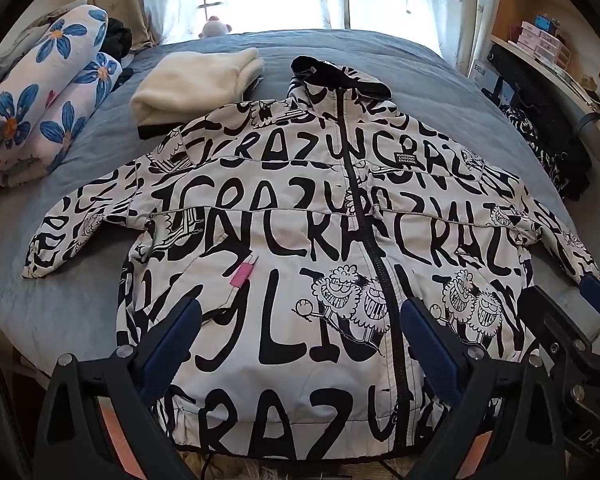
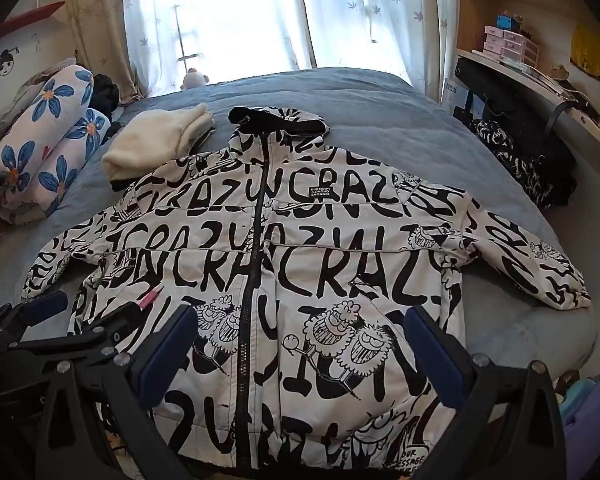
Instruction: Fold large clothes
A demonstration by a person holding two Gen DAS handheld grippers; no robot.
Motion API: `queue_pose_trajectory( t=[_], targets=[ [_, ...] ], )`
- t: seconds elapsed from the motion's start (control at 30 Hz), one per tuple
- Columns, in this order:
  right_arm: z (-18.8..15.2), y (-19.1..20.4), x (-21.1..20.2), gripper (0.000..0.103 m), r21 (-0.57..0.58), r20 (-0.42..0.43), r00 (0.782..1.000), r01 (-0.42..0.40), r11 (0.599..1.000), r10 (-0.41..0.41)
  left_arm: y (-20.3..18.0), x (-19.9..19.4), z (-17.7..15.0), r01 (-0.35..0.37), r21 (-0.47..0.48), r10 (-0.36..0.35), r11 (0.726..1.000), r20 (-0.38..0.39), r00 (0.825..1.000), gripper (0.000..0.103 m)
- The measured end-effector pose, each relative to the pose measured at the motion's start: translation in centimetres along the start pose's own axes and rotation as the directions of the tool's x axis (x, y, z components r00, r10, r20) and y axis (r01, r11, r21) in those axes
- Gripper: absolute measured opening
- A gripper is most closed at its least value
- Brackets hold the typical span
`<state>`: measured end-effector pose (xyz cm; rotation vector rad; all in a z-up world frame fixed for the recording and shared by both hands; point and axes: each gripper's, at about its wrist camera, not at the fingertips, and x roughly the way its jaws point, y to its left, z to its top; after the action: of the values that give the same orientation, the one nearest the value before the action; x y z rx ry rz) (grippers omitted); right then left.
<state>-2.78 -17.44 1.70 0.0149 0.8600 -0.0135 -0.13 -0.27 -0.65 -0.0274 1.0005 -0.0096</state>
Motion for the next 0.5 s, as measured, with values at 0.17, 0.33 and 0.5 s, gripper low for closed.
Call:
queue_pose_trajectory(
  t=[0.17,0.33,0.5],
  targets=[
    [-0.06,-0.18,0.10,0.103,0.002,-0.001,1.000,-0.002,1.000,0.002,-0.14,0.10,0.08,0.005,0.002,-0.005,1.000,-0.003,1.000,0.098],
    [-0.05,-0.34,0.22,0.103,0.003,-0.003,1.000,-0.002,1.000,0.002,-0.21,-0.01,0.14,0.010,0.000,-0.010,1.000,0.009,1.000,0.097],
    [-0.07,-0.49,0.28,0.103,0.002,-0.001,1.000,-0.002,1.000,0.002,-0.34,-0.02,0.16,0.011,0.000,-0.011,1.000,0.010,1.000,0.097]
  ],
)
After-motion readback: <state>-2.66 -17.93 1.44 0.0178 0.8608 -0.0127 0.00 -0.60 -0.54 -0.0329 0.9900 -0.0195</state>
